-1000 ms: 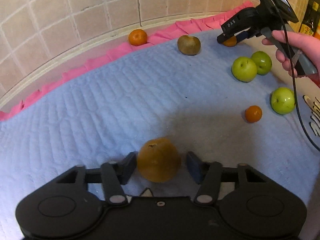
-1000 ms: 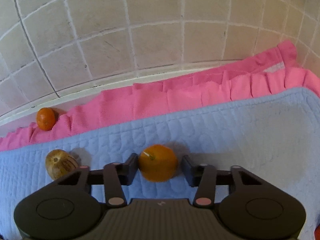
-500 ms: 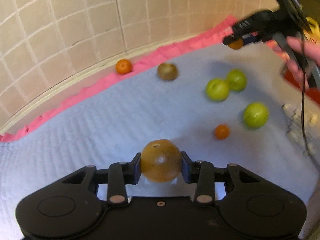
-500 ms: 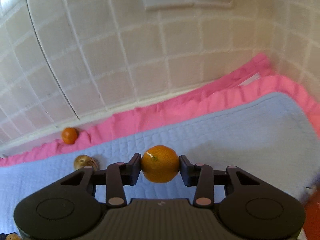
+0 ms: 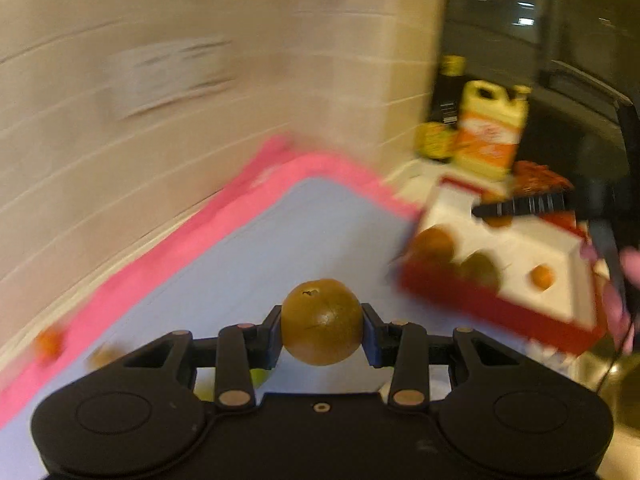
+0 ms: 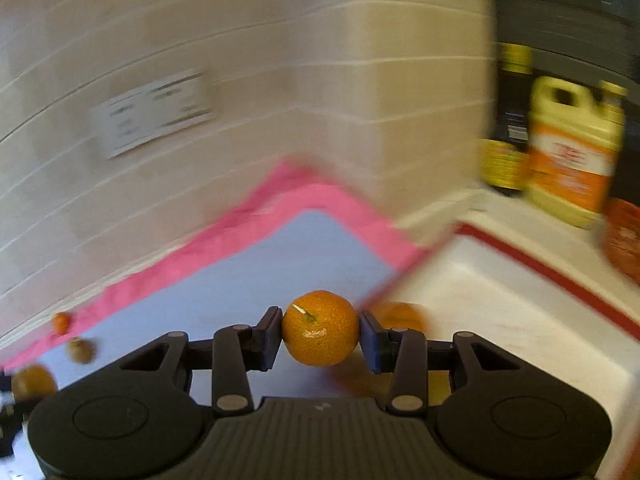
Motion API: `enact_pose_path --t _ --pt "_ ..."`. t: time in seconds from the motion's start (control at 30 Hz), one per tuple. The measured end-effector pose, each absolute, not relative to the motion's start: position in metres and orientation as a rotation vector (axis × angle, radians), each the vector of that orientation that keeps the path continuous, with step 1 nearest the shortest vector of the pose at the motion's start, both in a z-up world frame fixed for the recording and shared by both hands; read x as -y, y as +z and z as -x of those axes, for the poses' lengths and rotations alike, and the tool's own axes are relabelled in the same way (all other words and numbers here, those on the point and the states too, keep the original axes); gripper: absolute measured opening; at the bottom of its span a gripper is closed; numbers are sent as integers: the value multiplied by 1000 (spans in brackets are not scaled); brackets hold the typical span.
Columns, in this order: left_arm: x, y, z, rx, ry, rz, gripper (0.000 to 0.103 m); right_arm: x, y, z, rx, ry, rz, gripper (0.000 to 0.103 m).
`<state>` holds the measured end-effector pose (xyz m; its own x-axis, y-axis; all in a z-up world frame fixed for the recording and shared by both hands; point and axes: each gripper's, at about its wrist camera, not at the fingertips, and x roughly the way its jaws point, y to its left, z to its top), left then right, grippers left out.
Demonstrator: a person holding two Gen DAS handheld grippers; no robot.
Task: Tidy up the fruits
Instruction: 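Carry both fruits into the tray and open both tools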
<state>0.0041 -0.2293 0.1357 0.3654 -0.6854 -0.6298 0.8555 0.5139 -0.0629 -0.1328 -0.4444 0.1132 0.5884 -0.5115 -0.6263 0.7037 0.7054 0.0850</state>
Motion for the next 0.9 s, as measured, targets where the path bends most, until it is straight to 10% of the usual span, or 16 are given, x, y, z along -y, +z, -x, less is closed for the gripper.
enact_pose_path --t 0.5,0.9 --pt "525 79 14 -908 -1323 -402 46 509 51 233 -850 -814 -542 43" --pt "558 37 23 -985 -1278 -473 48 512 22 216 -988 -797 -501 44"
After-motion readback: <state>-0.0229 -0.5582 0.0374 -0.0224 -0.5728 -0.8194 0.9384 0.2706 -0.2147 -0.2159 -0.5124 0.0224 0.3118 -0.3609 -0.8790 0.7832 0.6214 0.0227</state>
